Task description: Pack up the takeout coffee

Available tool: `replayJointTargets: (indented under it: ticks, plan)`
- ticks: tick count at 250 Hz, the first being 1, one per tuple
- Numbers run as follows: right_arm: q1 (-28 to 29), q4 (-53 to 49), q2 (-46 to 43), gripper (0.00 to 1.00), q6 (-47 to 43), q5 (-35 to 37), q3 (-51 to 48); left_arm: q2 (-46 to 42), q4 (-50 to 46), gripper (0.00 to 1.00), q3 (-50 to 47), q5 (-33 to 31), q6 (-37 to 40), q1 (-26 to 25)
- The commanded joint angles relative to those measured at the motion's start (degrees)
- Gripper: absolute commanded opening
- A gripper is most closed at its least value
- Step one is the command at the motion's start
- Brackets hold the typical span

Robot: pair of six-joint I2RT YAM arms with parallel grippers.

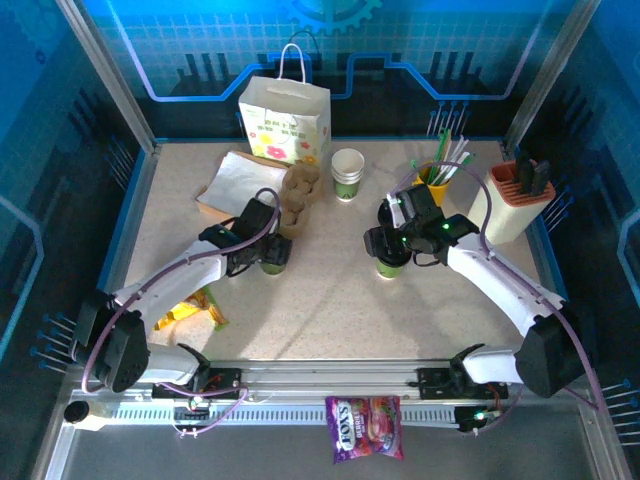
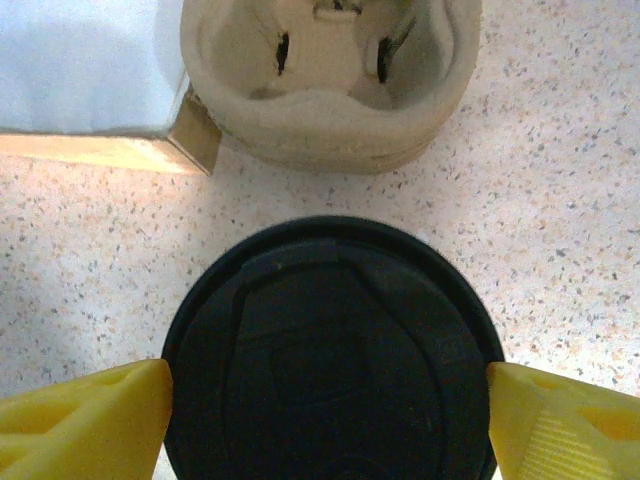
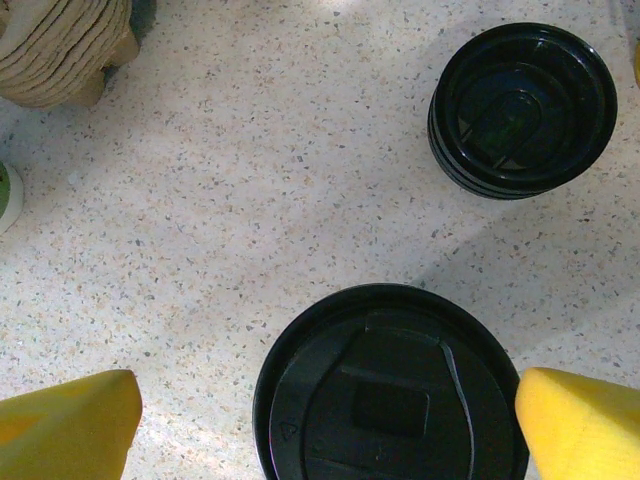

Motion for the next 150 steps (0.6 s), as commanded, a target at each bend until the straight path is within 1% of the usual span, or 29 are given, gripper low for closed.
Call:
replayJointTargets:
  ticks: [1, 30, 94, 150]
  plan:
    - [-0.6, -0.3, -0.8, 0.97, -0.8, 0.2, 1.6, -1.0, -0.7, 0.82, -0.7, 1.1, -1.0, 0.3]
    - [-0.6, -0.4, -1.6, 0.97, -0.8, 0.3, 1.2, -1.2, -0.7, 0.83, -0.8, 1.1, -1.1, 0.3]
    - [-0.6, -0.7, -2.4, 0.97, -0.7, 0.6, 0.7, -2.0, -0.1, 0.91, -0.7, 2.9, -0.7, 0.3]
    - [-0.6, -0.6, -1.8, 0.97, -0.5, -0.2, 1.1, -2.7, 0.5, 0.94, -0.9, 3.5, 0.1, 0.3]
